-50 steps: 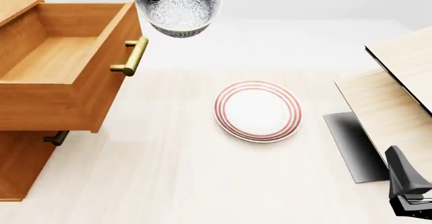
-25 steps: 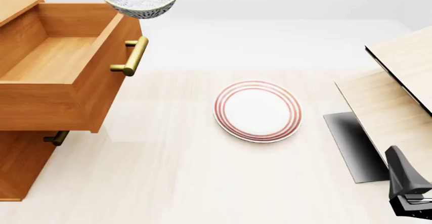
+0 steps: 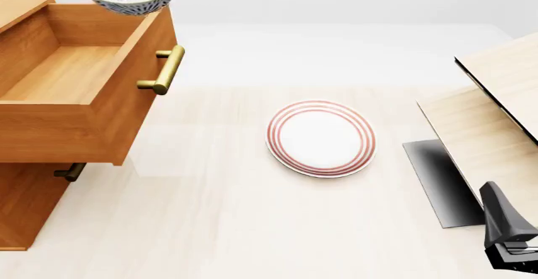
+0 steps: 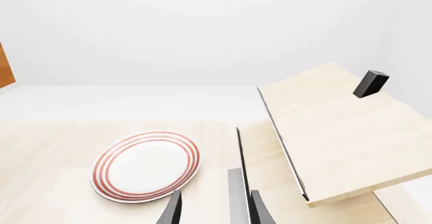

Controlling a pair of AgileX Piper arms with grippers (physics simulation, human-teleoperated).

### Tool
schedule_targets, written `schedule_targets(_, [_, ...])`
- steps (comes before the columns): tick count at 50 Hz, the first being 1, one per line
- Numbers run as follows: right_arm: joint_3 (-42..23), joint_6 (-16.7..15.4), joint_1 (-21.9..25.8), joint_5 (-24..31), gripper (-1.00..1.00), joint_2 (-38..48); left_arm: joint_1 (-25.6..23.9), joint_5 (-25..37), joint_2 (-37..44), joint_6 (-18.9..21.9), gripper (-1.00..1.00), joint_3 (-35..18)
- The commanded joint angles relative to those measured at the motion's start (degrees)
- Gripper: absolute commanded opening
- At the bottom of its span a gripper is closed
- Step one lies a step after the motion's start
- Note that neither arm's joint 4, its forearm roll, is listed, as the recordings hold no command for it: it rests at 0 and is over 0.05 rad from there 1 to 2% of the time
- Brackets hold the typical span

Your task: Open the top drawer of the cabinet and put the bowl in it.

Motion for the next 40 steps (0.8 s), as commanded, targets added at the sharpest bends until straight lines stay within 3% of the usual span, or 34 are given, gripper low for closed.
schedule_targets(1, [0.0,0.0,0.0,0.0,1.00,-0.1,3.3,-0.3,-1.7,-1.0,-1.00,1.0])
schedule_targets(14, [0.0,0.0,0.0,0.0,1.00,-0.1,6.0,-1.1,-3.6,-1.8,-1.00,3.4])
schedule_targets(40, [0.0,0.0,0.0,0.0,1.00,-0.1,10.7,-5.6,-8.7,-7.3,-1.00,12.0])
